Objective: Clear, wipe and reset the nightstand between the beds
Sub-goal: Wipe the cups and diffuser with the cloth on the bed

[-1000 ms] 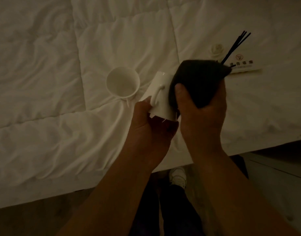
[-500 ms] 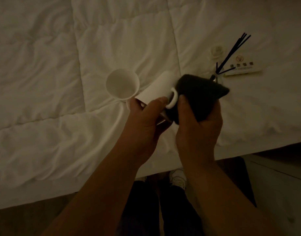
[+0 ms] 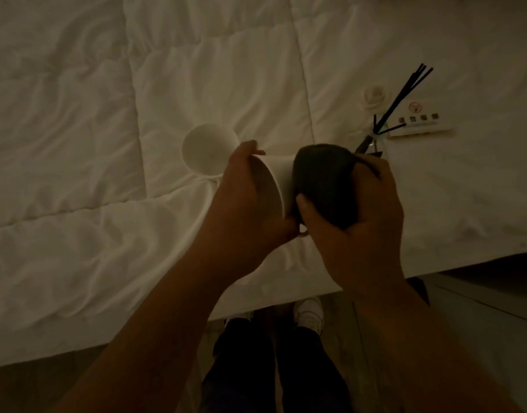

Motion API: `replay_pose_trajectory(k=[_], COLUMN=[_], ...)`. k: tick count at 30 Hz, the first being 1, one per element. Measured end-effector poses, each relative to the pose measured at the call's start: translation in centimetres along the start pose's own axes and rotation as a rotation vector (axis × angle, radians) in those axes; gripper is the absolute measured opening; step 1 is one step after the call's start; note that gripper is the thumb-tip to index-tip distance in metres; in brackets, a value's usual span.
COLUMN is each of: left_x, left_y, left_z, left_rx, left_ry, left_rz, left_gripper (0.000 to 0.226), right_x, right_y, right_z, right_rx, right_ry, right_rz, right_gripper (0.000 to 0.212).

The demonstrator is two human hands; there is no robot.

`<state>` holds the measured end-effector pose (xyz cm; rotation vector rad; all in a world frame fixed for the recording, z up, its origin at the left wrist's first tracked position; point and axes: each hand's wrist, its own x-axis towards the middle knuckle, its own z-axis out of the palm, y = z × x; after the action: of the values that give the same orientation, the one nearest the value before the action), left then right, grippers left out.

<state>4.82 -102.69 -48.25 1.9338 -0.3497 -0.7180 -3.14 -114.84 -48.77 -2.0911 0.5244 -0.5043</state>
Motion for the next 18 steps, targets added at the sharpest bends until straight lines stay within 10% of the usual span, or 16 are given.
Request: replay_pose_trajectory(k=[4,10,18], left_x=[-0.5,-1.3,-0.2], left_y=[0.2,-0.1,0.1], left_z=[-1.2,-0.5,2.7], left_rx=[0.236,-0.263,-1.233], left_ry=[-0.155,-0.369,0.016], left_rz=[0.177,0.248,-0.064], left_gripper=[0.091,0.083,0.113], right_x=[1.4,3.1,0.8], right_y=[1.2,1.1,0.3], right_z=[-1.1,-1.5,1.2], right_rx=[0.049,1.264,1.342], right_ry=[0.007,-0.205,0.008], right_rz=[0.085,0.941,0.828], right_gripper=[0.037,0.046,0.049])
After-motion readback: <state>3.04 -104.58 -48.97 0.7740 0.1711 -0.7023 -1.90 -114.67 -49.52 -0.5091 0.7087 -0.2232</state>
